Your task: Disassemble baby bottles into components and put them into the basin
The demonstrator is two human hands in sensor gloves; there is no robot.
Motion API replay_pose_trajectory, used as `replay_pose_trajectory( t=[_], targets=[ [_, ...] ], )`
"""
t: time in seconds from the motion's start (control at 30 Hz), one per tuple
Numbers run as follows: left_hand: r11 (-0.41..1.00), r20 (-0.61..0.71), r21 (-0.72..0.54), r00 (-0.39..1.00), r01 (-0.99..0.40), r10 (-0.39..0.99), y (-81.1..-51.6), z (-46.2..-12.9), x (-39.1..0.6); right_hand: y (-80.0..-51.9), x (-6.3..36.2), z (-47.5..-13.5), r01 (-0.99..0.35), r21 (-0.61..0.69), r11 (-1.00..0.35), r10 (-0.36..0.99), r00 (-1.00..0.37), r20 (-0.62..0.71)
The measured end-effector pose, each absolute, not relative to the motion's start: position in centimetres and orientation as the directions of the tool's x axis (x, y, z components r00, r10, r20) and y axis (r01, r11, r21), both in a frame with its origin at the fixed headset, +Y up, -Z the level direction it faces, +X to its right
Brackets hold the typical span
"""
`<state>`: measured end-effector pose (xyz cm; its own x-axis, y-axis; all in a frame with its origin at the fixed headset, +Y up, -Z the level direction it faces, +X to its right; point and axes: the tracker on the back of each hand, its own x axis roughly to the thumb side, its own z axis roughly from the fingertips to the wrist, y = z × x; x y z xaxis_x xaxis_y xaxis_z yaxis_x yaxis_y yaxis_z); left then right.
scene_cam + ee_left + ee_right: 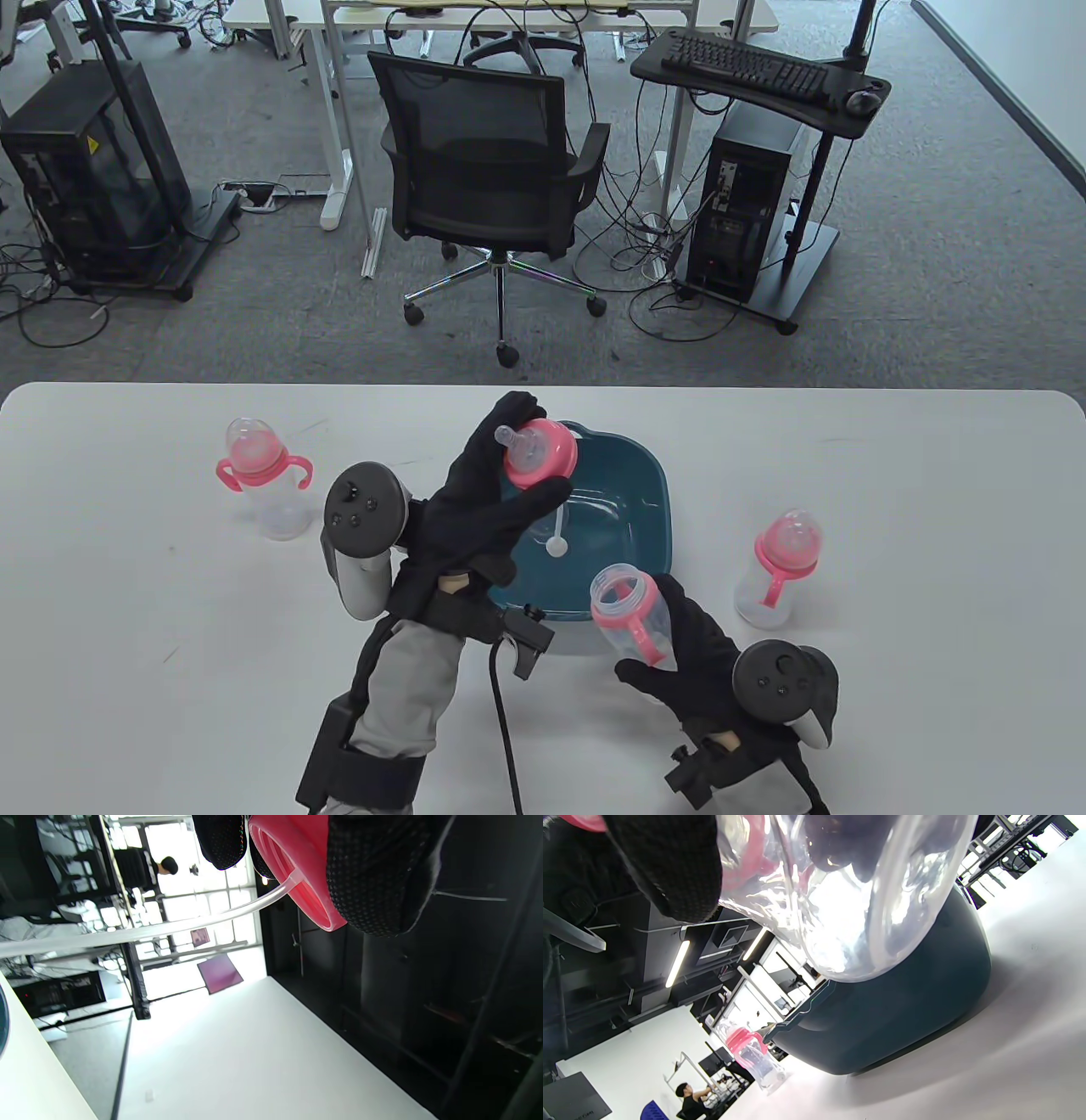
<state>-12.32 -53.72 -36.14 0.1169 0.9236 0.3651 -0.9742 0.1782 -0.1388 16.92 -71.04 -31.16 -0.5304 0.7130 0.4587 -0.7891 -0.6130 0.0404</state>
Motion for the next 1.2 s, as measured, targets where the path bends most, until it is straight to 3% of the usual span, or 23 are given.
replay_pose_trajectory(
  t=[0.37,0.73,1.2],
  targets=[
    [0.311,0.217,0.034,0.31,-0.95,0.926,-58.6,-40.3,-13.0,-70.9,17.6,-31.2,-0.807,0.023,-0.59,0.726,-0.519,0.451],
    [0.509,0.1,-0.001,0.507,-0.861,0.856,-63.8,-42.4,-11.7,-70.9,17.9,-31.3,-0.801,0.016,-0.598,0.722,-0.53,0.445],
    [0.747,0.051,-0.073,0.745,-0.661,0.665,-67.2,-42.6,-9.4,-71.0,17.8,-31.3,-0.792,0.02,-0.61,0.716,-0.54,0.442]
  ],
)
